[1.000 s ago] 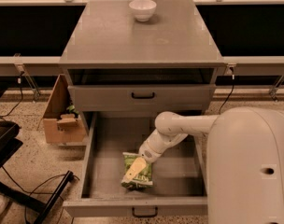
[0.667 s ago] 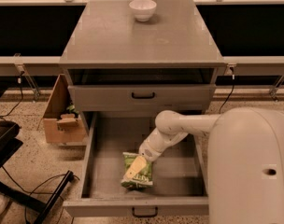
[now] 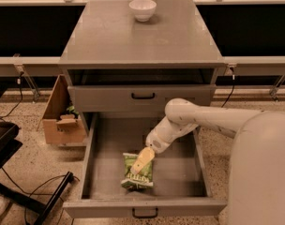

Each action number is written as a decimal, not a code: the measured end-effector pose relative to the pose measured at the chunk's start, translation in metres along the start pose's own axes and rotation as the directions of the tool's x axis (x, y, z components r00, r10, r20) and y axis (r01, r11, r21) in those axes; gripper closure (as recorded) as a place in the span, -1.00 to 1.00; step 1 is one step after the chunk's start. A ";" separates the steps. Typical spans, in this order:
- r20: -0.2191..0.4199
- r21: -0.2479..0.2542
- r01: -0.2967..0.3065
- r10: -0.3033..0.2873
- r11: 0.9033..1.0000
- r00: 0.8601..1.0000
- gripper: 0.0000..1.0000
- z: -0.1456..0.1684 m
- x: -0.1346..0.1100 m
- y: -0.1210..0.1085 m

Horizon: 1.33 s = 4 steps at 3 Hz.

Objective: Place green jalapeno chip bag into middle drawer

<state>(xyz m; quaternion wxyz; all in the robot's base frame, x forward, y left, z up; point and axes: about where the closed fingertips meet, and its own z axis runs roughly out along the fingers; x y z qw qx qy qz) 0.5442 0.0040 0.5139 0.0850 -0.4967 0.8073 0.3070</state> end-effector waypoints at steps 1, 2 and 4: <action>-0.063 0.035 0.039 -0.037 0.999 0.997 -1.00 -0.072 -0.016 0.014; -0.142 -0.014 0.086 -0.087 0.996 0.986 -1.00 -0.128 -0.021 0.032; 0.097 0.062 0.142 -0.147 0.988 0.984 -1.00 -0.232 0.017 0.067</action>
Offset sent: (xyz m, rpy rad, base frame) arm 0.0022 -0.0729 0.1695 -0.1547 0.0409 0.2093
